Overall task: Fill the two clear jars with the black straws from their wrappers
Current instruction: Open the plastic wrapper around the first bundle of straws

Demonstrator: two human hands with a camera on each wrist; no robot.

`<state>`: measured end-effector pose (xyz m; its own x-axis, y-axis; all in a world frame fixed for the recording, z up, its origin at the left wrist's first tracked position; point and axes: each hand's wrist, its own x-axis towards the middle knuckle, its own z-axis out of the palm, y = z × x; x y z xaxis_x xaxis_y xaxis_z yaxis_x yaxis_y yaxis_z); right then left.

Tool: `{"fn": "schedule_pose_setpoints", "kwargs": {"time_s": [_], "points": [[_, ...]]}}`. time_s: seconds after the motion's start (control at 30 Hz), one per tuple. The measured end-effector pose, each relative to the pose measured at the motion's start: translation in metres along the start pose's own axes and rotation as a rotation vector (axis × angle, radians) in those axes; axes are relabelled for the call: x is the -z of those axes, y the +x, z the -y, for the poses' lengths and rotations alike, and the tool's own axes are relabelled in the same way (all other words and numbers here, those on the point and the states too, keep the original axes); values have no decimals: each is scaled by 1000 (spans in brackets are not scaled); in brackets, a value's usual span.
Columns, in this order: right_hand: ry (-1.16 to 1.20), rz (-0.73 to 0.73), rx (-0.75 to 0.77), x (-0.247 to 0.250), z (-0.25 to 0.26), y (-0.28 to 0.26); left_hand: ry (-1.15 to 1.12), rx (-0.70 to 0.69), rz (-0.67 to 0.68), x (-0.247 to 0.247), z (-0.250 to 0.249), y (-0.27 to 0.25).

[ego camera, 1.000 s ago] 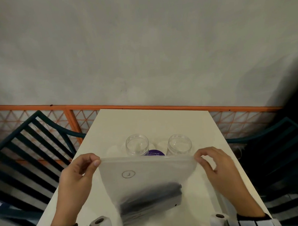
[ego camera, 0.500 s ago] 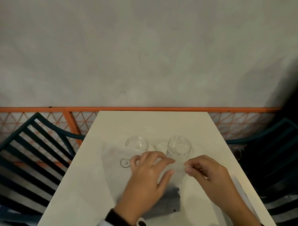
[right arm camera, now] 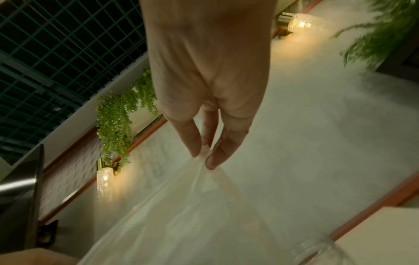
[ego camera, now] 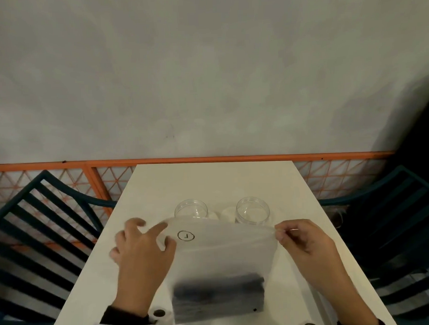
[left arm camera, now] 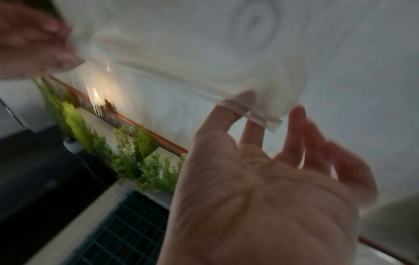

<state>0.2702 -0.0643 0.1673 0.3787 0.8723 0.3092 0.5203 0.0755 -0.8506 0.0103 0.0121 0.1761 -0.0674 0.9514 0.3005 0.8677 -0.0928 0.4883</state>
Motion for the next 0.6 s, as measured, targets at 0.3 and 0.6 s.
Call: {"fn": "schedule_pose_setpoints", "kwargs": {"time_s": [0.3,0.6], "points": [[-171,-53,-294,-28,-8,7,-956,294,337,-5,3,-8],[766,281,-828,-22,-7,9,-1654,695,619,-9,18,-4]]}}
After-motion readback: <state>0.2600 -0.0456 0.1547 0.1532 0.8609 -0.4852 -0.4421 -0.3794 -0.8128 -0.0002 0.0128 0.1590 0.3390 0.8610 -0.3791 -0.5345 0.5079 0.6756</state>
